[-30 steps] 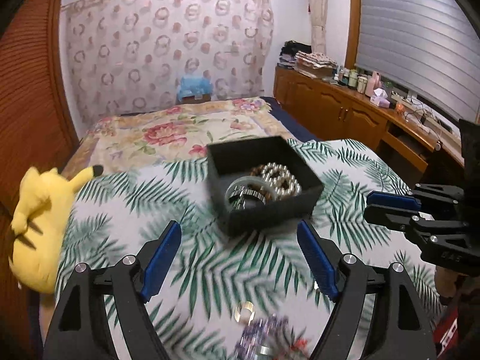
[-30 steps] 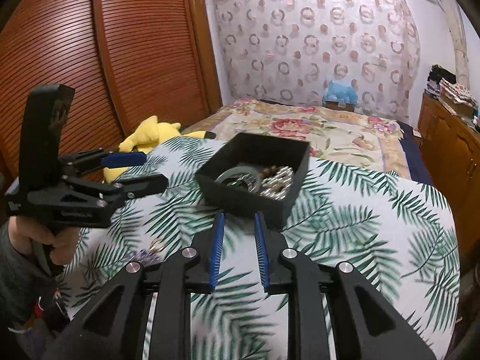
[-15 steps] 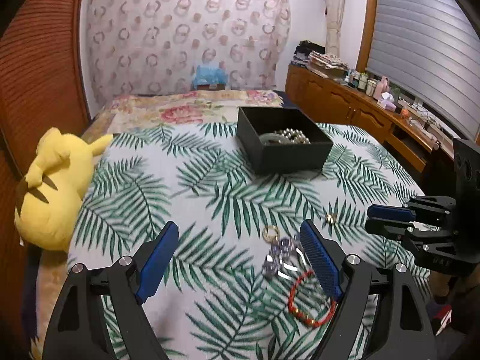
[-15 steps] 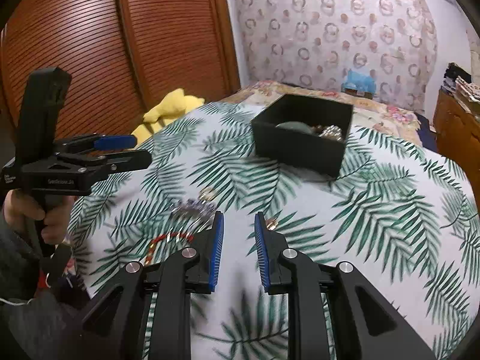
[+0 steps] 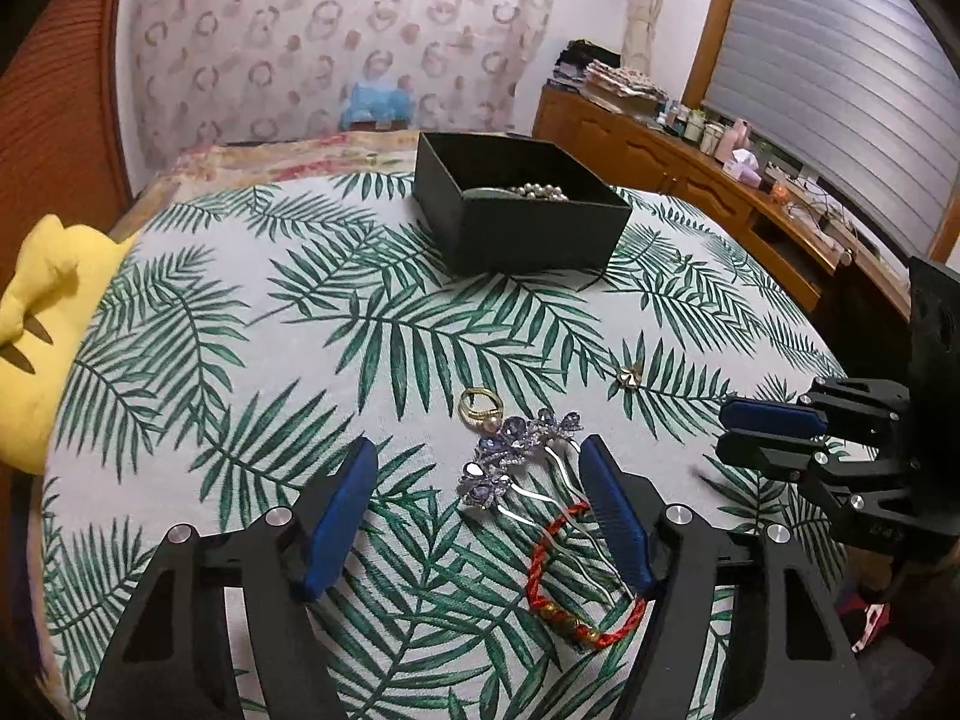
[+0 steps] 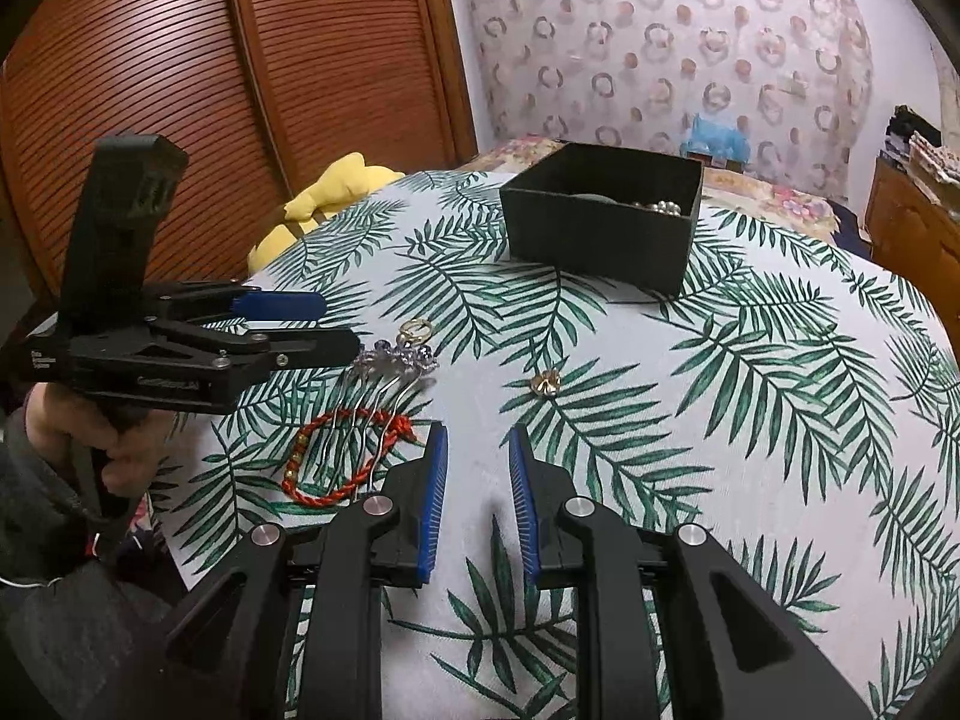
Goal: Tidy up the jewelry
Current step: 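Move both open tools back over the hairpins and red bracelet, then grasp the purple flower hairpins with the left tool while the right tool grasps the red bracelet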
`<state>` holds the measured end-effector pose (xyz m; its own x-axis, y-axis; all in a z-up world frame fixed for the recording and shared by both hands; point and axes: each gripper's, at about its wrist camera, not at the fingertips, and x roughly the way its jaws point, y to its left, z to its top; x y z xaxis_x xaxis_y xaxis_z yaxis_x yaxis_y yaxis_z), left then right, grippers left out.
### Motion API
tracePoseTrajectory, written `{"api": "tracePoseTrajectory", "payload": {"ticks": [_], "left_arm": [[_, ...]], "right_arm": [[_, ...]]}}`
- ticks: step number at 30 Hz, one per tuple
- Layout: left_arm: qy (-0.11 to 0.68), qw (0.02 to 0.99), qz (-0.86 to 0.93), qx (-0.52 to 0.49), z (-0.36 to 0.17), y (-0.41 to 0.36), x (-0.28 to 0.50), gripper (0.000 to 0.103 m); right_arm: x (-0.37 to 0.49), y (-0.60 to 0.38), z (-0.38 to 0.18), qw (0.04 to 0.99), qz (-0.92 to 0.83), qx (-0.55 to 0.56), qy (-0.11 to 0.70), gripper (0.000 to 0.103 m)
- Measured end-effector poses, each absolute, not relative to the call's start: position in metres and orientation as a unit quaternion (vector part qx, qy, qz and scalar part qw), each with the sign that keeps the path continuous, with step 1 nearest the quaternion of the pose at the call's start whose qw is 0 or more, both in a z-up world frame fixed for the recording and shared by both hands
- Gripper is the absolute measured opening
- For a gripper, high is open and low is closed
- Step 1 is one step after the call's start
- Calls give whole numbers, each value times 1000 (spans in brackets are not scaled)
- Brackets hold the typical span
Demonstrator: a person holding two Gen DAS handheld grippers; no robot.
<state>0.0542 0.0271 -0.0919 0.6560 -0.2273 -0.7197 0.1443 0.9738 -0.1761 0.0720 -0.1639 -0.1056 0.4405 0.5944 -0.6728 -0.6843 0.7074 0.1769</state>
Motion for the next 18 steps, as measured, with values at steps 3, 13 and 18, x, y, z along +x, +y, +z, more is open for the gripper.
{"api": "tracePoseTrajectory", "payload": {"ticks": [3, 13, 18], "left_arm": [[412, 903, -107, -60, -98, 28, 58, 53], [420, 899, -113, -52, -109, 22, 64, 29], [412, 903, -113, -53, -107, 21, 61, 24]], "right_arm": [[71, -163, -108, 845, 378, -60, 374, 23], [72, -160, -108, 843, 380, -63, 375, 23], [73, -158, -109, 841, 383, -65, 376, 23]]}}
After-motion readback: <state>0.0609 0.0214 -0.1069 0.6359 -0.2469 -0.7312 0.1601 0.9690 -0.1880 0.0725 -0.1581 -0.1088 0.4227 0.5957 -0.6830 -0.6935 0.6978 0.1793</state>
